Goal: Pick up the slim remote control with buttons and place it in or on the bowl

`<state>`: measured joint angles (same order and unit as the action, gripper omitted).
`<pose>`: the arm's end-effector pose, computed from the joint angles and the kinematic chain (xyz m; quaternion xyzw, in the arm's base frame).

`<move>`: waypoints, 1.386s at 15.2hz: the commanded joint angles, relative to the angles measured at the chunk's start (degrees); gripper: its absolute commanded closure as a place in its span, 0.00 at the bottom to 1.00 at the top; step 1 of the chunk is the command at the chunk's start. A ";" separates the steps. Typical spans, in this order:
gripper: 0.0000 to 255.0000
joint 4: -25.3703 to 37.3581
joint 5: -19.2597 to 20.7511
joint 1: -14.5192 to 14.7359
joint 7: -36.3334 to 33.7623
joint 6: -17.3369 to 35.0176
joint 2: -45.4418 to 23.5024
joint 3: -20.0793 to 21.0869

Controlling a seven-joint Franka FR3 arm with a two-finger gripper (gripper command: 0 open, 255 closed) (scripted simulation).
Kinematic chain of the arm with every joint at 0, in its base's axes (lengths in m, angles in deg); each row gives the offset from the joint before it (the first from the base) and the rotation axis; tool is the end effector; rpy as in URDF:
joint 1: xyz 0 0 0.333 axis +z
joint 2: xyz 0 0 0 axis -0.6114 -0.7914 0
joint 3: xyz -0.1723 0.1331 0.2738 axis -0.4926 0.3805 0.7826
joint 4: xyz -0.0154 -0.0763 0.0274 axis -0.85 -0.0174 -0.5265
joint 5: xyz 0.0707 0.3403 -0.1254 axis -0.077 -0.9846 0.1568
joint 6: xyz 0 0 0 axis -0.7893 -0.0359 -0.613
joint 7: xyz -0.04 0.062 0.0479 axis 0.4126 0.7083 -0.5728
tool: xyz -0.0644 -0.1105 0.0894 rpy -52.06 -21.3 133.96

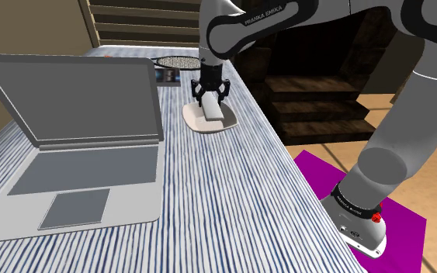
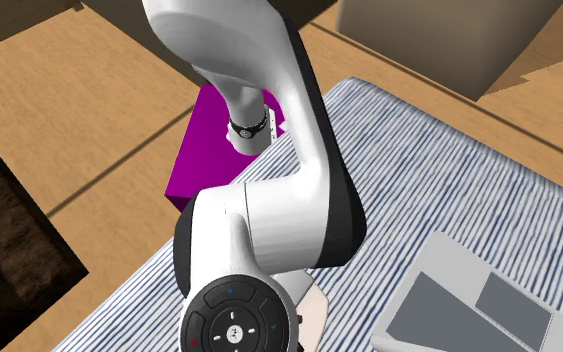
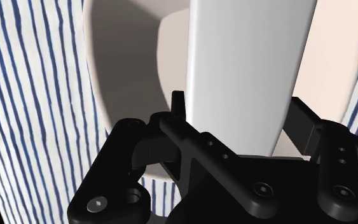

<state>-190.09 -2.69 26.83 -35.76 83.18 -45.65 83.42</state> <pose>0.5470 0.1323 0.4120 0.9543 -0.2986 -0.0050 0.0027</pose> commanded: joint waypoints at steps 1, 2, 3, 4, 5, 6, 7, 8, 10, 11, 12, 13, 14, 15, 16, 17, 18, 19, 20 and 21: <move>1.00 -1.37 0.12 -0.01 -0.08 1.53 -0.14 -0.04; 1.00 -1.79 0.30 0.02 -0.21 2.24 -0.47 -0.06; 1.00 -2.20 0.50 0.05 -0.34 2.95 -0.80 -0.09; 1.00 -2.59 0.70 0.09 -0.47 3.65 -1.15 -0.12; 1.00 -2.97 0.91 0.13 -0.62 4.36 -1.51 -0.15; 1.00 -3.24 1.07 0.16 -0.72 4.86 -1.78 -0.18; 1.00 -3.24 1.06 0.17 -0.72 4.86 -1.78 -0.18; 1.00 -3.24 1.07 0.17 -0.72 4.86 -1.78 -0.18; 1.00 -3.24 1.07 0.17 -0.72 4.86 -1.78 -0.18; 1.00 -3.24 1.07 0.17 -0.72 4.86 -1.78 -0.18; 1.00 -3.24 1.07 0.17 -0.72 4.86 -1.78 -0.18; 1.00 -3.24 1.07 0.17 -0.72 4.86 -1.78 -0.18; 0.00 -3.27 1.06 0.14 -0.68 4.87 -1.76 -0.20; 0.00 -3.23 1.05 0.14 -0.67 4.82 -1.75 -0.20; 0.00 -3.21 1.05 0.14 -0.68 4.81 -1.75 -0.19; 0.00 -3.20 1.05 0.14 -0.68 4.81 -1.76 -0.19; 0.00 -3.21 1.05 0.14 -0.68 4.81 -1.75 -0.19; 0.00 -3.24 1.07 0.17 -0.72 4.86 -1.78 -0.18; 0.00 -2.25 0.56 0.06 -0.38 3.10 -0.91 -0.09; 0.00 -1.19 0.10 -0.03 -0.06 1.32 -0.10 -0.02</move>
<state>-192.35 -2.12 26.92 -36.18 86.31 -46.55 83.34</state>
